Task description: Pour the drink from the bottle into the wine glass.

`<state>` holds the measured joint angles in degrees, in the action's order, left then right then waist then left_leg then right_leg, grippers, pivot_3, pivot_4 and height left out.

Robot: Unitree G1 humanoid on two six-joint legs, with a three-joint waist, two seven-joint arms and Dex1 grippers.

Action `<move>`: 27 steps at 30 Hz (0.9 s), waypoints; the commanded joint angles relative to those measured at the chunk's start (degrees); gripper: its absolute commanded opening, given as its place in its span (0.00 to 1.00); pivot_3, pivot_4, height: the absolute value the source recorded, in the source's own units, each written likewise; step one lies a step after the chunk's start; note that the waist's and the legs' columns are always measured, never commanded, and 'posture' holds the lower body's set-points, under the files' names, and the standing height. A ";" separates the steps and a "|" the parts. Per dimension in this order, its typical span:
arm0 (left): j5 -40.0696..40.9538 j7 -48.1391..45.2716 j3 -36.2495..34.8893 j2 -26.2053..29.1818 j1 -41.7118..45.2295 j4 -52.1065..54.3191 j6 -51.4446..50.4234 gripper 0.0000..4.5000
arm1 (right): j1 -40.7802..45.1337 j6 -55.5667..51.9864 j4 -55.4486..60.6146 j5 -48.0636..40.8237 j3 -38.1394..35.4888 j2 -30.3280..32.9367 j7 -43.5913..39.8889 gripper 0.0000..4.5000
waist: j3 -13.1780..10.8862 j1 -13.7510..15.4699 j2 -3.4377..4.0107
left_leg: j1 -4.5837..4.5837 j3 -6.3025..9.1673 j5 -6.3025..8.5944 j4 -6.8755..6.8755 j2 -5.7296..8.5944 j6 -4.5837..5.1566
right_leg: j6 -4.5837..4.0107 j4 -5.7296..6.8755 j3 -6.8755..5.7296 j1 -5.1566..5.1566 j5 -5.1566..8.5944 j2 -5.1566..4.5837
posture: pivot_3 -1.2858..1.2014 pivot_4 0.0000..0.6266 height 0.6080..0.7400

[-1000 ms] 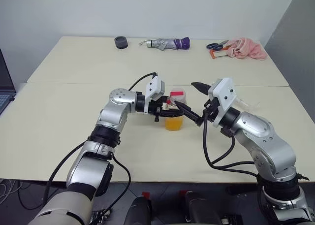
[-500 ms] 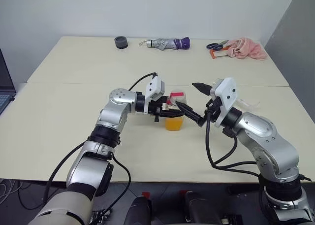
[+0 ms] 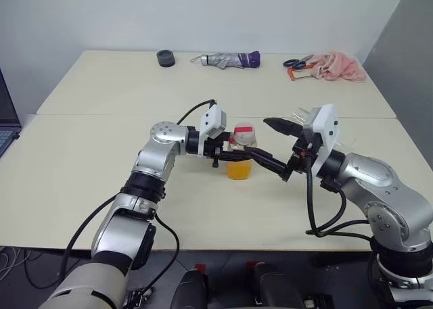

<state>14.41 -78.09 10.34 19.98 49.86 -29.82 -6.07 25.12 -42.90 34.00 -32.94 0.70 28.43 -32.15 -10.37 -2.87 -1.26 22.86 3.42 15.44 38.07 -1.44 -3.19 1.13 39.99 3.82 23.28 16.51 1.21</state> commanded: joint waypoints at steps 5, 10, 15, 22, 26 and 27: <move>0.91 0.12 -1.24 -0.37 0.96 1.51 0.42 0.40 | 5.50 -0.70 -3.30 -0.57 2.13 -0.66 -1.38 0.96 | 0.00 0.04 0.00 | 0.01 0.00 0.00 0.00 0.00 0.00 | 0.00 -0.01 -0.01 0.00 0.00 0.00 | 0.52 0.24 1.00; 0.78 0.20 -1.20 -0.42 0.94 1.48 0.59 0.40 | 7.73 -1.27 -5.75 -1.41 3.14 -1.52 -3.00 0.96 | 0.00 0.06 0.00 | 0.02 0.01 0.00 0.00 0.00 0.00 | 0.00 -0.01 -0.02 0.00 0.00 -0.01 | 0.52 0.24 1.00; 0.64 0.31 -1.18 -0.38 0.97 1.47 0.77 0.40 | 8.64 -0.84 -8.18 -0.40 3.74 -1.98 -3.60 0.96 | 0.00 0.06 0.00 | 0.01 0.02 0.00 0.00 -0.01 0.00 | 0.00 -0.01 -0.02 0.00 0.00 -0.01 | 0.52 0.24 1.00; 0.65 0.41 -1.17 -0.23 0.65 1.96 0.66 0.40 | 9.19 -0.21 -10.18 0.23 4.14 -2.51 -3.99 0.96 | 0.00 0.07 0.00 | 0.01 0.01 0.00 0.00 0.00 0.00 | 0.00 -0.01 -0.02 0.00 0.00 -0.02 | 0.52 0.24 1.00; 0.67 0.56 -1.17 -0.28 0.58 2.09 0.63 0.40 | 9.50 -0.30 -10.70 -0.05 3.95 -3.08 -4.05 0.96 | 0.00 0.06 0.00 | 0.01 0.01 0.00 0.00 -0.01 0.00 | 0.00 -0.01 -0.03 0.00 0.00 -0.02 | 0.52 0.24 1.00; 0.67 0.58 -1.16 -0.29 0.54 2.14 0.63 0.40 | 9.53 -0.29 -10.75 -0.01 3.92 -3.16 -4.08 0.96 | 0.00 0.06 0.00 | 0.02 0.01 0.00 0.00 -0.01 0.00 | 0.00 0.00 -0.03 0.00 0.00 -0.02 | 0.52 0.24 1.00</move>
<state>14.39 -77.85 10.33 19.80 49.85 -29.81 -6.02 33.18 -44.25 22.21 -32.71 4.93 25.59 -35.98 -10.37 -2.80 -1.26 22.88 3.43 15.44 38.07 -1.45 -3.19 1.12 39.98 3.80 23.28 16.51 1.20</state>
